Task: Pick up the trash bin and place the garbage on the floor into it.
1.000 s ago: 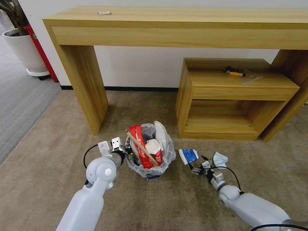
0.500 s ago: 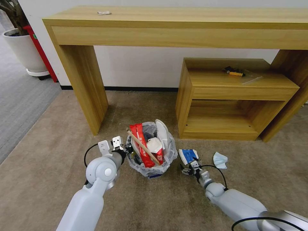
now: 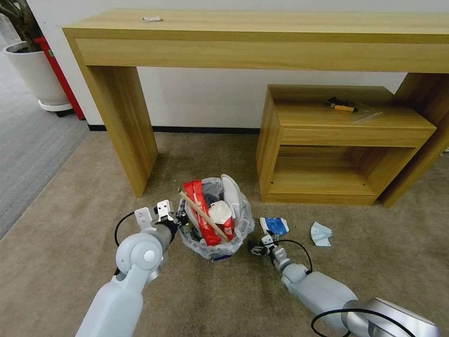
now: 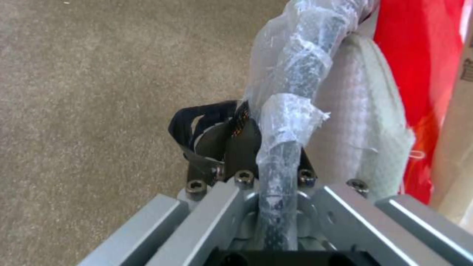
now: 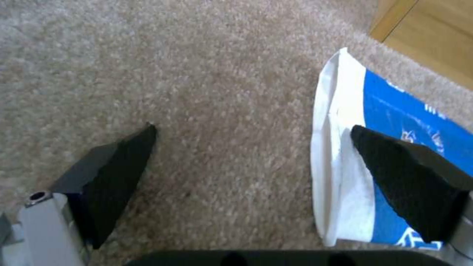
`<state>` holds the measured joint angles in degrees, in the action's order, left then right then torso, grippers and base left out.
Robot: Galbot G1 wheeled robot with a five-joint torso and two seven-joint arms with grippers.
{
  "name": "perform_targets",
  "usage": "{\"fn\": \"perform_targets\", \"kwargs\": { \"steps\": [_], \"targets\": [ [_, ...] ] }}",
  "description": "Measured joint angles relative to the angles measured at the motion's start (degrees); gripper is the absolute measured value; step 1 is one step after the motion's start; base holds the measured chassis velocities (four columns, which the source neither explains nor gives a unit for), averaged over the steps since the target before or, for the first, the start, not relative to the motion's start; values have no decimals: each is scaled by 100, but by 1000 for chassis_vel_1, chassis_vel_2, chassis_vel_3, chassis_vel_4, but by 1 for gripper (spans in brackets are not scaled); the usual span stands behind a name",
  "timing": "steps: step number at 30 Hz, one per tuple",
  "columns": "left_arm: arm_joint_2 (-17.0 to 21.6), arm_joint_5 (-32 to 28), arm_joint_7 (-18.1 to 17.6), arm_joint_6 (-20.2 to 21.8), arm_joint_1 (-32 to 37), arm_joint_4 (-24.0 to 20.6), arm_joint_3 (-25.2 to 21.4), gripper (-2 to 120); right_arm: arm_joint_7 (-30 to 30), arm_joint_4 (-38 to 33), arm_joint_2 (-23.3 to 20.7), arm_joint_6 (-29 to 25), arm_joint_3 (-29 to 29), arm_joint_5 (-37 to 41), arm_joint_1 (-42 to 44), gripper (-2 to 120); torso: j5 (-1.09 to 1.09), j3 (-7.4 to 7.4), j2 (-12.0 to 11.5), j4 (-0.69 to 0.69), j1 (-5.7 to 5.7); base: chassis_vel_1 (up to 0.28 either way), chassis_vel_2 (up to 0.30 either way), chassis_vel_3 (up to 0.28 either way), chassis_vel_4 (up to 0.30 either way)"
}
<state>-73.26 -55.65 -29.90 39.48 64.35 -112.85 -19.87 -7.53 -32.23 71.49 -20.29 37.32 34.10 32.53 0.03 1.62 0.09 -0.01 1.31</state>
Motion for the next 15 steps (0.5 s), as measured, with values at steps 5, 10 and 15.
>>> {"fn": "perform_targets", "kwargs": {
  "steps": [5,10,15],
  "targets": [
    [-2,12,7,-10,2,-15,-10,0,-123,-77,-205,32,-128,-106,65,100,-1,0,0,-5,0,0,0,0,0],
    [-51,20,7,-14,-44,18,33,0,-193,-276,-506,63,-184,-101,125,100,-4,0,0,-6,0,0,0,0,0],
    [-107,22,6,-15,-47,-9,85,0,-174,-141,-542,39,-297,-172,150,100,-2,0,0,-2,0,0,0,0,0]
  ]
}}
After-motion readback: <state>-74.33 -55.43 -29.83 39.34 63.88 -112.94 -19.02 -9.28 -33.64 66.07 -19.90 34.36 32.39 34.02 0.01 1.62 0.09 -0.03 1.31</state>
